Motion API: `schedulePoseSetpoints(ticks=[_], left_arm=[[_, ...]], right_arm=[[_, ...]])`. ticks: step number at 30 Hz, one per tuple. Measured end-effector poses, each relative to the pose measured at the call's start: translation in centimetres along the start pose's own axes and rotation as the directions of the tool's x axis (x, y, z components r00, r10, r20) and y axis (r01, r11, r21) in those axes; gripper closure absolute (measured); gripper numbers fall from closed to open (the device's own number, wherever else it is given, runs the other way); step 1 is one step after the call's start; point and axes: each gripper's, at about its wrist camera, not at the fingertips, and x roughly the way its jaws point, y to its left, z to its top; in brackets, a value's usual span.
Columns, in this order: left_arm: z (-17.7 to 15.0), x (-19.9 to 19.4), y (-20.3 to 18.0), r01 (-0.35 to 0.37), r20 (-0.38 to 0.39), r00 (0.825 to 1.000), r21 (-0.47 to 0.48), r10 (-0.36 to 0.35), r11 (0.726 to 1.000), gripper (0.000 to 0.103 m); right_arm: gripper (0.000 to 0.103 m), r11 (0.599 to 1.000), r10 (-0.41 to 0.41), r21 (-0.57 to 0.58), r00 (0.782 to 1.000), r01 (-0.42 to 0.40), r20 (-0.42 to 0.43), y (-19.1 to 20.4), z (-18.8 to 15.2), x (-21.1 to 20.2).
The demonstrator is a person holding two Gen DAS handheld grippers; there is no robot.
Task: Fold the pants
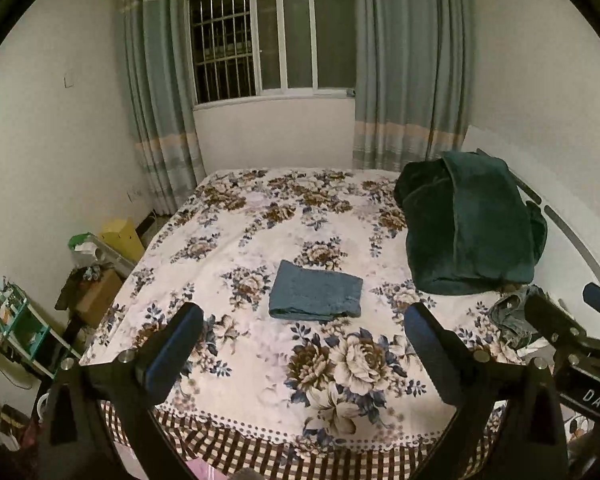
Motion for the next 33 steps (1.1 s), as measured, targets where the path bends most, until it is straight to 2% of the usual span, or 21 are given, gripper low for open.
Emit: schedulePoseSetpoints(ticks=[14, 33], left_arm=[[0.3, -2.5, 0.7, -0.003, 0.044, 0.999, 0.000, 0.003, 1.000, 0.000], [0.0, -4.0, 0.7, -0.005, 0.049, 0.999, -0.008, 0.006, 1.000, 0.000]], right_arm=[[0.000, 1.000, 0.017, 0.005, 1.000, -0.017, 0.013, 0.6, 1.2, -0.5], [0.000, 0.999, 0.042, -0.001, 0.999, -0.042, 0.025, 1.4, 1.4, -1.9]])
